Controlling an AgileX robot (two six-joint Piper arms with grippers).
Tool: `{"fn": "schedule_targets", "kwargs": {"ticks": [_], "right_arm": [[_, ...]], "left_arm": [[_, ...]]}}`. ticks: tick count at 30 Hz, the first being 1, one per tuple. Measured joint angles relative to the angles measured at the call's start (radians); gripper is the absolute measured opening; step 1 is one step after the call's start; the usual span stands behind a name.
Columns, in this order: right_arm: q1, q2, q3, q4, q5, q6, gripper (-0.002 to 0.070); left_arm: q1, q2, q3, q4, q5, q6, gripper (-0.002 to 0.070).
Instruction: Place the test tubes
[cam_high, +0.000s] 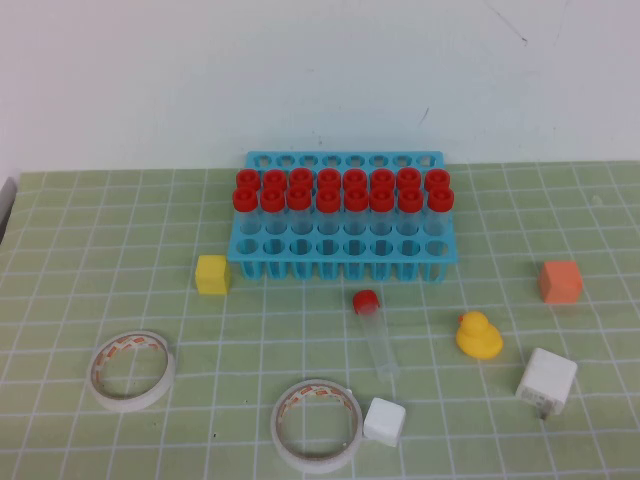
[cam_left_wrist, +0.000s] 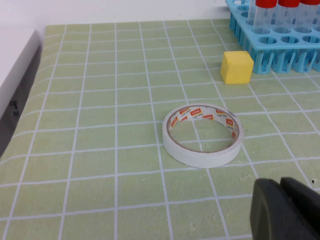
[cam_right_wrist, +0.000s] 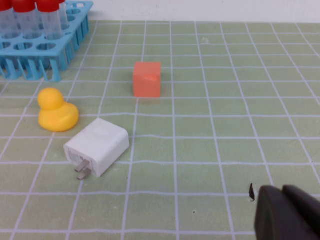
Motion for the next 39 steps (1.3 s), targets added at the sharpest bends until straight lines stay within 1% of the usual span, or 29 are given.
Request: {"fn": "schedule_targets", "kwargs": {"ticks": [27,31,34,36,39], "right_arm": [[0.000,0.000,0.000,0.000,0.000,0.000,-0.0001],[0.000,0.000,0.002,0.000,-0.015,0.000,-0.0001],[0.000,0.000,0.012,0.000,-0.095,0.000,-0.0001],[0.000,0.000,0.012,0.000,-0.194,0.000,-0.0001],[0.000,0.000,0.012,0.000,-0.407,0.000,-0.0001]], "left_arm": [[0.000,0.000,0.000,0.000,0.000,0.000,-0.0001],[0.000,0.000,0.002,0.000,-0.035,0.000,-0.0001],[0.000,0.000,0.002,0.000,-0.124,0.000,-0.0002],[0.000,0.000,0.002,0.000,-0.214,0.000,-0.0001],[0.000,0.000,0.002,0.000,-0.371,0.001,-0.0001]]}}
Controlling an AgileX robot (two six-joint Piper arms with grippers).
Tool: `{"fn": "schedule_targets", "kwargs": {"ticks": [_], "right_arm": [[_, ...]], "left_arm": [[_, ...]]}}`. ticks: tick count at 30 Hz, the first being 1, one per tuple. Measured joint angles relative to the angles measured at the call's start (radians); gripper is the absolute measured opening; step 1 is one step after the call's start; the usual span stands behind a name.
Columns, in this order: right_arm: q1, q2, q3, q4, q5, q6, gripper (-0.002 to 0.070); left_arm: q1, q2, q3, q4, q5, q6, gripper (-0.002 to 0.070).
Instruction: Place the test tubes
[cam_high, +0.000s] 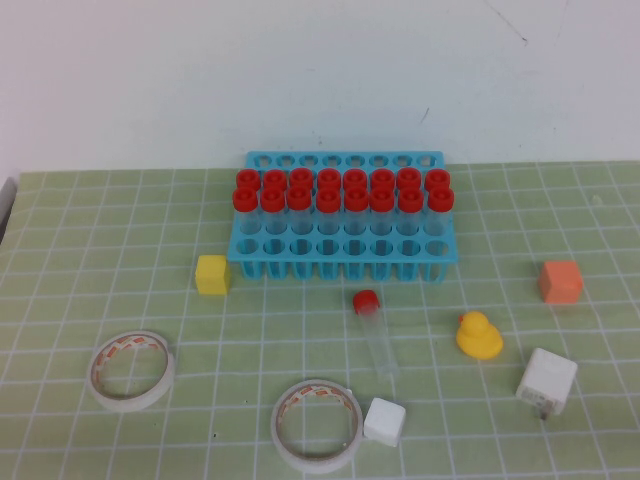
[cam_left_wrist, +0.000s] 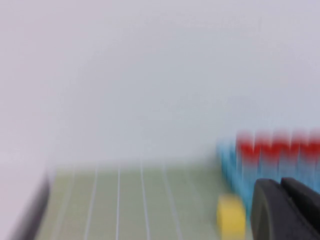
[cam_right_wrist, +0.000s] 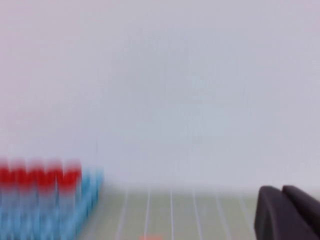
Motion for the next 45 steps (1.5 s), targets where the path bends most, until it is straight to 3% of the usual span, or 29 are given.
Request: {"fn": "schedule_targets", "kwargs": {"ticks": [7,14,20,24,33,45], "right_arm": [[0.000,0.000,0.000,0.000,-0.380,0.005,-0.0001],[0.000,0.000,0.000,0.000,-0.414,0.028,-0.0001],[0.000,0.000,0.000,0.102,-0.444,0.064,-0.0001],[0.000,0.000,-0.002,0.126,-0.434,0.033,-0.0001],[0.000,0.011,-0.260,0.128,-0.076,-0.106,-0.0001],[0.000,0.436,-0.598,0.148,0.549,-0.192,0.0000]], "left_arm": [[0.000,0.000,0.000,0.000,-0.330,0.000,-0.0001],[0.000,0.000,0.000,0.000,-0.445,-0.004,-0.0001],[0.000,0.000,0.000,-0.020,-0.461,-0.057,-0.0001],[0.000,0.000,-0.082,-0.022,-0.286,-0.003,-0.0001],[0.000,0.117,-0.420,-0.022,0.136,0.127,-0.0001],[0.000,0.181,-0.449,-0.027,0.314,0.136,-0.0001]]}}
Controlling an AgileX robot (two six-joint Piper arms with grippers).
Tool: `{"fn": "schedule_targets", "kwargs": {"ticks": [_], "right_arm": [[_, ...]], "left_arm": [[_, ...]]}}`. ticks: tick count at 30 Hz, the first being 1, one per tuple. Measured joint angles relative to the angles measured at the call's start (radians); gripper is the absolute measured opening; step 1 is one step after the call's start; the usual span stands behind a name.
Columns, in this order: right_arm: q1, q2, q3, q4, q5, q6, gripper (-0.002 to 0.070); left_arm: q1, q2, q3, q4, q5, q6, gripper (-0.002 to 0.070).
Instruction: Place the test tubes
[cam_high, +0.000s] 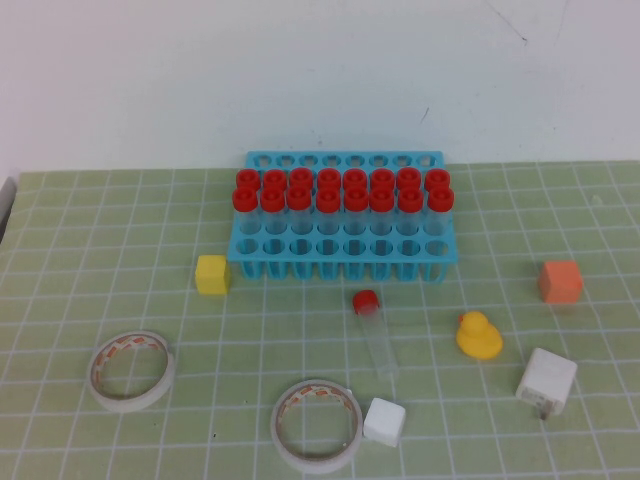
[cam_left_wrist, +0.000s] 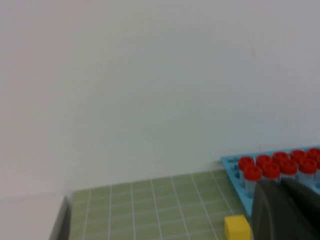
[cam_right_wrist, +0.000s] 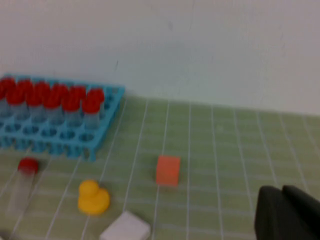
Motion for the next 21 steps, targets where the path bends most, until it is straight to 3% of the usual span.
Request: {"fn": "schedule_targets", "kwargs": {"ticks": [4,11,16,21], "right_arm": [[0.000,0.176,-0.052,0.142,0.083,-0.104,-0.0001],[0.000,0.478,-0.148,0.461,0.159,-0.462,-0.0001],[0.004,0.721,-0.257,0.493,0.277,-0.540,-0.0001],[0.083,0.911,-0.343,0.497,0.246,-0.555,-0.0001]], "left_arm": [[0.000,0.000,0.025,-0.030,0.045,-0.002,-0.0001],[0.000,0.008,0.099,-0.039,0.109,-0.012,-0.0001],[0.000,0.009,0.131,-0.048,0.120,-0.030,-0.0001],[0.000,0.009,0.131,-0.057,0.088,-0.065,-0.0001]]}}
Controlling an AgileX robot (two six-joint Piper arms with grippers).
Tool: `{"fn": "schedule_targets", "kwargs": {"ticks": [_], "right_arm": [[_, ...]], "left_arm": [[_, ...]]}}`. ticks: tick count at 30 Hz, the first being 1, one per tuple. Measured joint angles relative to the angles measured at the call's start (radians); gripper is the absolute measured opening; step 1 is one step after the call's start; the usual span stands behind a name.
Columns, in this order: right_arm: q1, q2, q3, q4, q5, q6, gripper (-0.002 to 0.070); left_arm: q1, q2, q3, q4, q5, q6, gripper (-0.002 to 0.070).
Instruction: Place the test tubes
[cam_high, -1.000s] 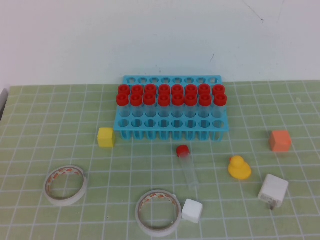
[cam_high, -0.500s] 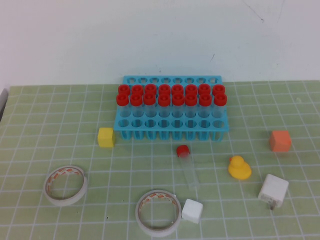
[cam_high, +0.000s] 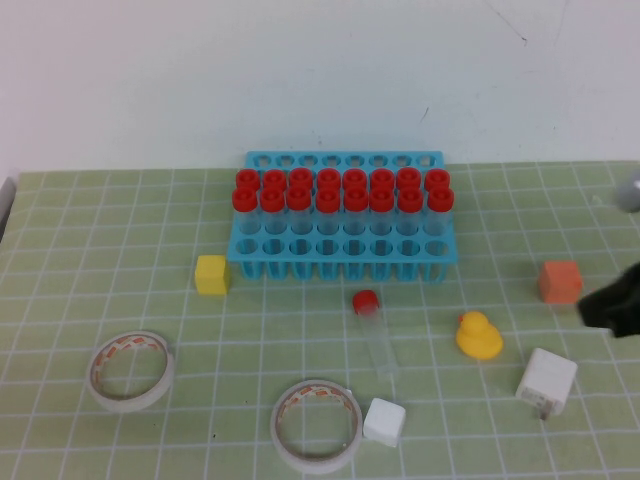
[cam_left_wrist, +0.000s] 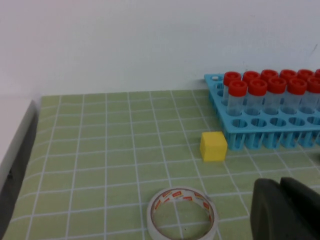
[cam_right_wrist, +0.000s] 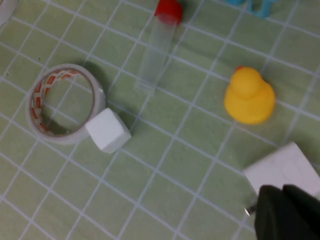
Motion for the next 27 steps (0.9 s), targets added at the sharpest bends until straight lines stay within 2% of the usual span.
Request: {"fn": "schedule_targets", "kwargs": {"ticks": [7,8,11,23,27], "right_arm": [[0.222,0.201,-0.108,0.008,-0.113,0.010,-0.0001],[0.285,0.269,-0.157,0.001,-0.130,0.013,-0.0001],[0.354,0.372,-0.240,-0.042,-0.134,0.028,-0.0001],[0.439,0.667,-0.554,-0.343,0.010,0.225,-0.0001],[0.445,0.723,-0.616,-0.375,0.043,0.288,0.0001]], "left_arm": [[0.000,0.002,0.008,-0.005,-0.010,-0.018,-0.0001],[0.000,0.002,0.008,-0.007,-0.012,-0.018,-0.0001],[0.000,0.002,0.008,-0.008,-0.012,-0.018,-0.0001],[0.000,0.002,0.008,-0.008,-0.016,-0.019,-0.0001],[0.000,0.002,0.008,-0.008,-0.024,-0.019,-0.0001]]}}
